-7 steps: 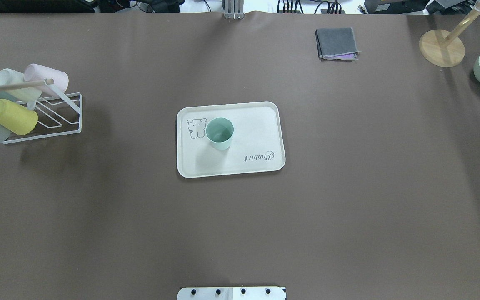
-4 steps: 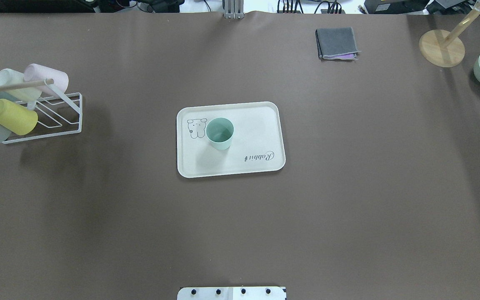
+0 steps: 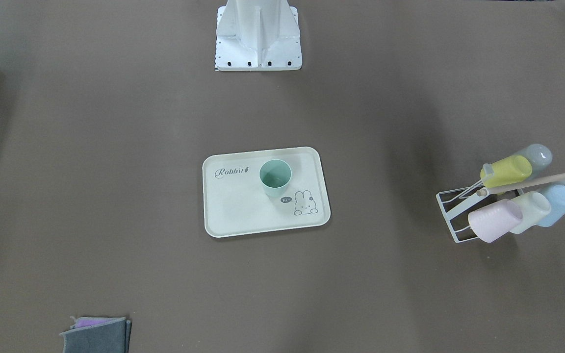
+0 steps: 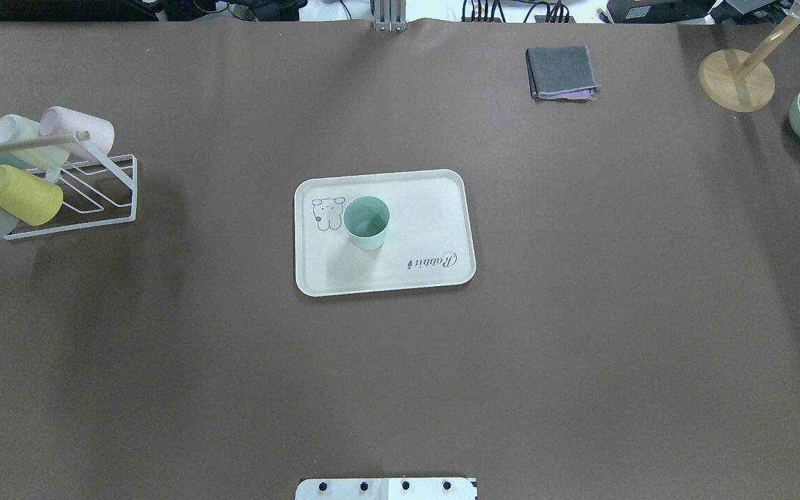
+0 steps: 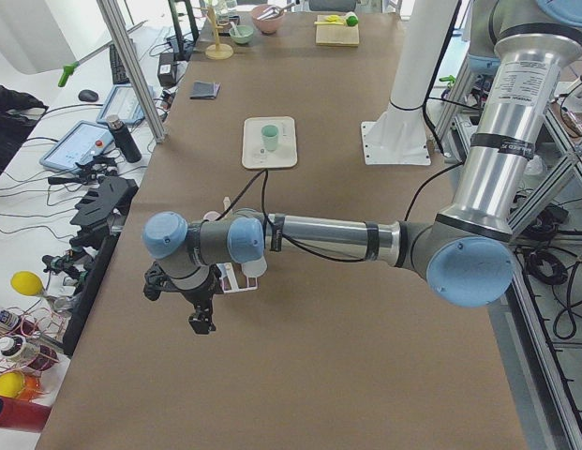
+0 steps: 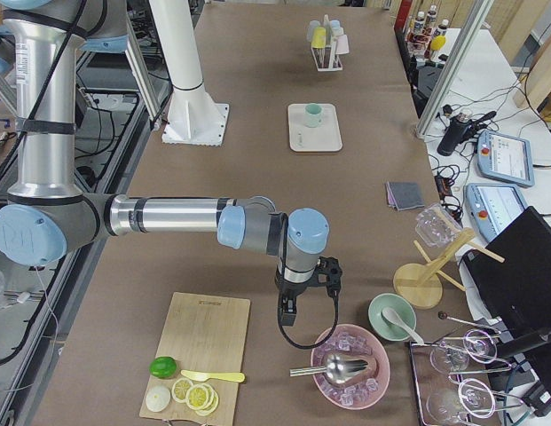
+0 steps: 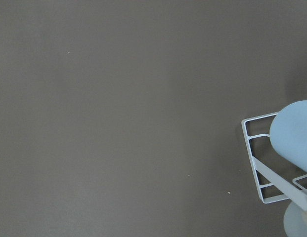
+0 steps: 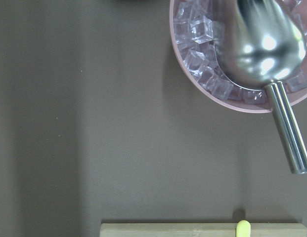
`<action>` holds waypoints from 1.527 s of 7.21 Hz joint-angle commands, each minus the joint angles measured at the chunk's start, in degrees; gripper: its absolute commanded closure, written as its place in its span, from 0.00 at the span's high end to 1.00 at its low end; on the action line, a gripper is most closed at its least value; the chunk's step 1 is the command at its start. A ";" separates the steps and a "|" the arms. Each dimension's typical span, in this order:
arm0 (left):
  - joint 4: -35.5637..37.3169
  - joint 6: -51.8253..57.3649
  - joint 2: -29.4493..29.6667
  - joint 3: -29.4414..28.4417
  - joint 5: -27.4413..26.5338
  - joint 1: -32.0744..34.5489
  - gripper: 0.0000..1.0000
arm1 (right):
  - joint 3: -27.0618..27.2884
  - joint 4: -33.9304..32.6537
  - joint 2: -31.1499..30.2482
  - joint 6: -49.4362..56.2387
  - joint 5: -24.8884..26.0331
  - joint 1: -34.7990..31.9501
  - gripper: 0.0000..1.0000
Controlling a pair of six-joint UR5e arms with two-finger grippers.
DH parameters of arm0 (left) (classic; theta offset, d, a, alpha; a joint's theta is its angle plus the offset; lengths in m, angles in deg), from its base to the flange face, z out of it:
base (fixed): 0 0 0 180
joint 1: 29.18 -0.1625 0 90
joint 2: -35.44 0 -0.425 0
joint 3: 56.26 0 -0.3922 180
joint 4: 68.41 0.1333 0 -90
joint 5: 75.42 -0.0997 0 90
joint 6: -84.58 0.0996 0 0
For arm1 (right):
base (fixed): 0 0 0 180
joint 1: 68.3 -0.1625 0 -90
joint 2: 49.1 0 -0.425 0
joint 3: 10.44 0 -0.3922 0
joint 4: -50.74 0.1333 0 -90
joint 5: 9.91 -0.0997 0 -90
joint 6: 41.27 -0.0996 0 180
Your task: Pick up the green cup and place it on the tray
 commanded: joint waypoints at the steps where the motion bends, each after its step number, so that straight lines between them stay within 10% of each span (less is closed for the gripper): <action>1: -0.23 -0.06 -3.67 1.86 1.38 0.52 0.98 | -0.03 0.00 0.00 0.00 0.00 0.00 1.00; 11: -1.99 -4.37 -4.81 7.14 1.12 -0.98 0.98 | -0.03 0.00 0.00 0.00 0.00 0.00 1.00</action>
